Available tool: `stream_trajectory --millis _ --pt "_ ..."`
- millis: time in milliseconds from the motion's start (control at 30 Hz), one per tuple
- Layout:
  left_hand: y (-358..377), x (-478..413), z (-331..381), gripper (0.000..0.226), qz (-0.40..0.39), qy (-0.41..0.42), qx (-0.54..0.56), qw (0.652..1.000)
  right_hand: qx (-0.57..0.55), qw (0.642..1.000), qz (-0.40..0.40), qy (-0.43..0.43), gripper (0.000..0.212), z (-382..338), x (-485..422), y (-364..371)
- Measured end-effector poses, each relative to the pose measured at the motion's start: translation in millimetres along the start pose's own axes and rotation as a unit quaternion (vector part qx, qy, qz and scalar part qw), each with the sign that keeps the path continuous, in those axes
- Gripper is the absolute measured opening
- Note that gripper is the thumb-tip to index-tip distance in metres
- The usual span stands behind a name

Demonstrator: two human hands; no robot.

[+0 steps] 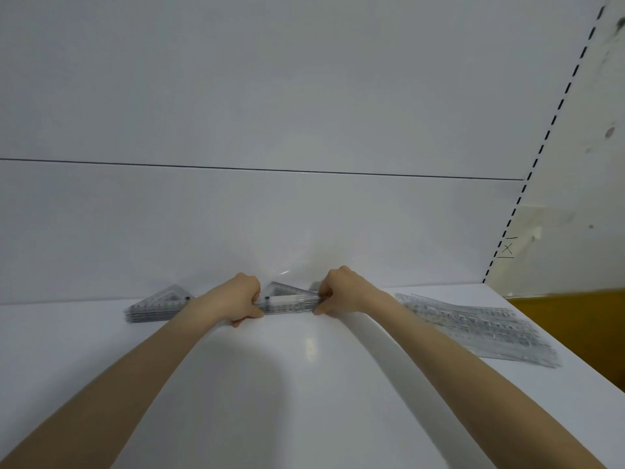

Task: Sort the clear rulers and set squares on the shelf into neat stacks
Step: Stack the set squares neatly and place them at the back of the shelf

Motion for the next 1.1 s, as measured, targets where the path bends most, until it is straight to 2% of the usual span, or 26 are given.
stream_trajectory --millis 200,333,433,533,633,800,1100 --pt "-1 -4 0 0.035 -0.003 0.005 0.012 1.000 -0.021 1.000 0.010 -0.014 0.040 -1 -5 0" --pt "-3 -4 1 0.026 -0.006 -0.011 0.028 1.000 -0.058 0.998 -0.027 -0.003 0.024 2 -10 6" --pt "-2 -6 8 0.035 0.015 0.005 0.040 0.999 -0.091 0.995 -0.032 -0.013 0.032 -4 -14 10" --pt "1 -7 14 0.037 0.037 0.027 0.028 0.999 -0.113 0.993 -0.028 -0.020 0.023 -12 -17 14" --pt "2 -6 19 0.033 0.039 0.044 0.023 0.998 -0.128 0.991 -0.027 -0.023 0.024 -22 -20 17" --pt "2 -8 23 0.039 0.028 0.043 0.024 0.998 -0.120 0.992 -0.034 -0.031 0.036 -29 -22 16" --pt "3 -14 16 0.038 0.032 0.010 0.032 0.999 -0.105 0.993 -0.042 -0.038 0.028 -31 -21 16"
Point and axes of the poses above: each hand's wrist, its own x-axis away from the middle knuckle, its own y-axis out of the palm, z = x × y, the point moved 8 cm from there along -x, towards the middle knuckle, and after that the axes turned 3 degrees about x, right-handed, at the moved point
